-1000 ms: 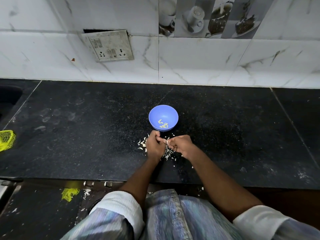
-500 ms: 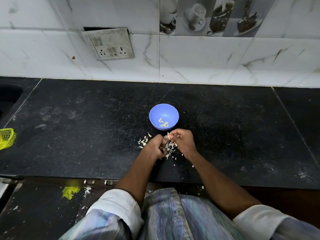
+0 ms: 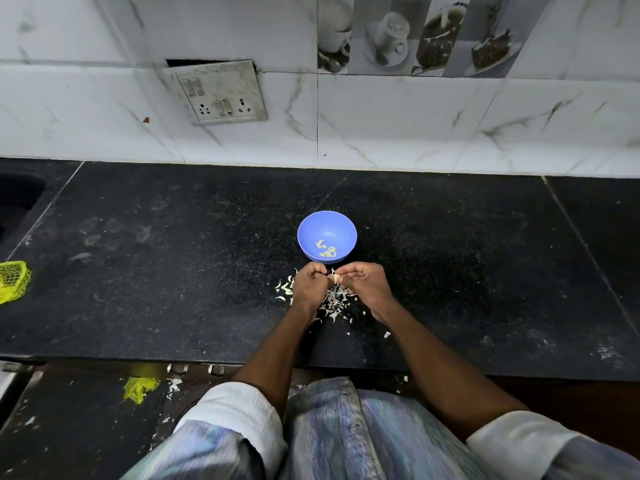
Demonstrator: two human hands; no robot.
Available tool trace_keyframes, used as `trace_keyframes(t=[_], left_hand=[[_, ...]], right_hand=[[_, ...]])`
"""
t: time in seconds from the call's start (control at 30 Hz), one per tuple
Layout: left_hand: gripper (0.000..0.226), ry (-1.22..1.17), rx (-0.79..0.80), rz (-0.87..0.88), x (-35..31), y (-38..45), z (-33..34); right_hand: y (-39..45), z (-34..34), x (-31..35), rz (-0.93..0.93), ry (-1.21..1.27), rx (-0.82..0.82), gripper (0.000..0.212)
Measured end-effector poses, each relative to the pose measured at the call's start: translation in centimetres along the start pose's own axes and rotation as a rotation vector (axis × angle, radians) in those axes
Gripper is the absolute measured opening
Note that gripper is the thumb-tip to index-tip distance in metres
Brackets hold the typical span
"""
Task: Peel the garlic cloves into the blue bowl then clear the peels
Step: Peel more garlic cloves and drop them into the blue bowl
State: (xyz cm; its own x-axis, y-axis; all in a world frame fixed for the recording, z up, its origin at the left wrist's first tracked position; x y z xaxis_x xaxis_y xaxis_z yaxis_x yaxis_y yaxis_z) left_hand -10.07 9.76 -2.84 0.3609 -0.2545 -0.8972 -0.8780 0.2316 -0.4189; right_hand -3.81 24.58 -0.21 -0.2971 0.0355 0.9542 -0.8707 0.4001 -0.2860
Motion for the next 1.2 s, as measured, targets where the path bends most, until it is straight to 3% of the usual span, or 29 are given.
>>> trace_keyframes(t=[0.27, 0.47, 0.67, 0.8, 1.2], left_hand=[[0.027, 0.148, -0.008, 0.111, -1.0, -0.2, -0.2], [0.026, 0.092, 0.045, 0.142, -1.2, -0.3, 0.2], [0.029, -0.164, 0.115, -0.149, 0.7, -0.5, 1.1], [0.03, -0.141, 0.142, -0.239, 2.3, 0.0, 1.5], [0.026, 0.106, 0.056, 0.078, 0.1, 0.4, 0.6]], right_hand=[[0.4, 0.5, -1.1, 0.074, 0.048, 0.001, 0.005], [0.3, 0.9, -2.2, 0.17, 0.219, 0.042, 0.004], [-0.1, 1.1, -2.1, 0.193, 0.358, 0.084, 0.01], [-0.4, 1.4, -3.3, 0.281, 0.423, 0.074, 0.006], [0.2, 0.8, -3.7, 0.357, 0.44, -0.017, 0.005]])
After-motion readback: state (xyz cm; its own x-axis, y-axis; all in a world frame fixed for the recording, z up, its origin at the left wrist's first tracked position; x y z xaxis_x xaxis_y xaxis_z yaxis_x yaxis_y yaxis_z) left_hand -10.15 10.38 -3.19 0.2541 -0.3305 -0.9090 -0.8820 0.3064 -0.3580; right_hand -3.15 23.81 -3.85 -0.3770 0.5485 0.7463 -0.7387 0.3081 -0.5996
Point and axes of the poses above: each hand's wrist, its own y-axis towards the middle knuckle, its own z-axis out of the palm, x = y × z, the point moved 10 cm from there along y, towards the middle knuckle, and after that the axes turned 4 degrees about y, right-handed, at the moved point
